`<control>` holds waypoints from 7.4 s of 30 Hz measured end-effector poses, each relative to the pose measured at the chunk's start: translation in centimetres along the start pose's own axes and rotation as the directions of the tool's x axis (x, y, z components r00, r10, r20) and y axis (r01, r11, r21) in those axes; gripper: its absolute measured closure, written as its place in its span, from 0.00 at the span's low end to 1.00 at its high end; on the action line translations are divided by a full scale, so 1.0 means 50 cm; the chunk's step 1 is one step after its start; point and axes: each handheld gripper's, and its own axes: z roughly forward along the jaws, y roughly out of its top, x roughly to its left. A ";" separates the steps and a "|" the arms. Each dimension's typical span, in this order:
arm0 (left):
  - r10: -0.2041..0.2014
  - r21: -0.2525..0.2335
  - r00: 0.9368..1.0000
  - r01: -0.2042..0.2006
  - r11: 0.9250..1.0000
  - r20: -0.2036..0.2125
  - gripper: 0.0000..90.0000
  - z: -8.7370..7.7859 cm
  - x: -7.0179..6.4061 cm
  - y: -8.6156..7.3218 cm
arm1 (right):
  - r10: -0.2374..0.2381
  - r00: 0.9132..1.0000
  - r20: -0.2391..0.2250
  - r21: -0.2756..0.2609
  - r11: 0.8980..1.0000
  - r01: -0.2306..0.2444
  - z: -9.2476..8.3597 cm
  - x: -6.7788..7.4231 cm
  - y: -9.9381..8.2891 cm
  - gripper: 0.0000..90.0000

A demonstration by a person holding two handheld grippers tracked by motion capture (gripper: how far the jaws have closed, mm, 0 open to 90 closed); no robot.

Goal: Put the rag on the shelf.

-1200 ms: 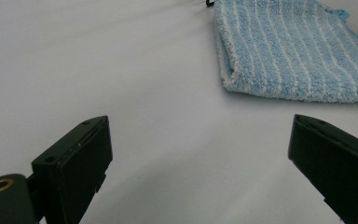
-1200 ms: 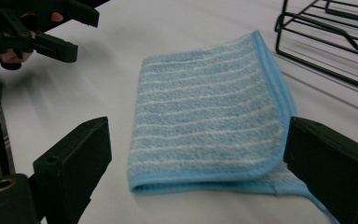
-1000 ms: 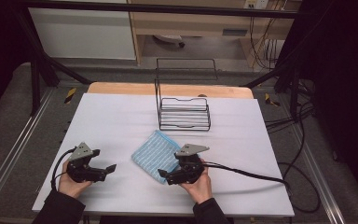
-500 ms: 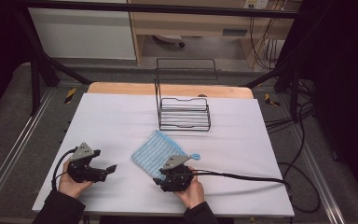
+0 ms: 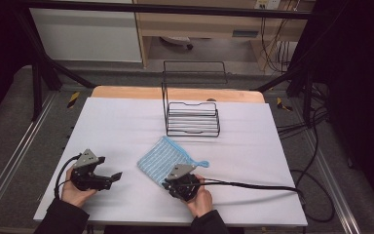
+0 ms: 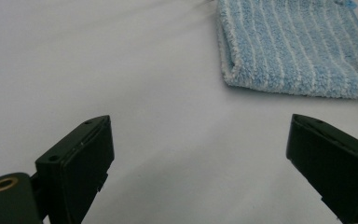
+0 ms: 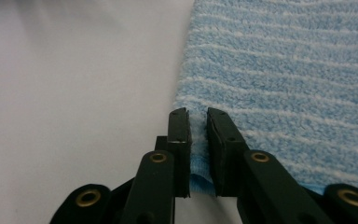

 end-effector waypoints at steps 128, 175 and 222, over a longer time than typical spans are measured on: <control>-0.001 0.012 1.000 0.001 1.000 0.012 0.09 0.004 -0.012 0.005 | 0.402 0.908 0.116 -0.147 0.911 -0.385 -0.136 -0.014 -0.112 0.57; -0.079 0.107 0.997 0.078 0.991 0.003 0.33 0.161 -0.131 0.151 | 0.299 0.948 0.104 -0.216 0.938 -0.272 -0.146 -0.156 -0.060 0.05; -0.199 0.217 0.980 0.189 0.958 0.025 0.86 0.205 -0.144 0.124 | 0.410 0.912 -0.025 -0.023 0.912 -0.410 -0.039 -0.200 -0.051 0.73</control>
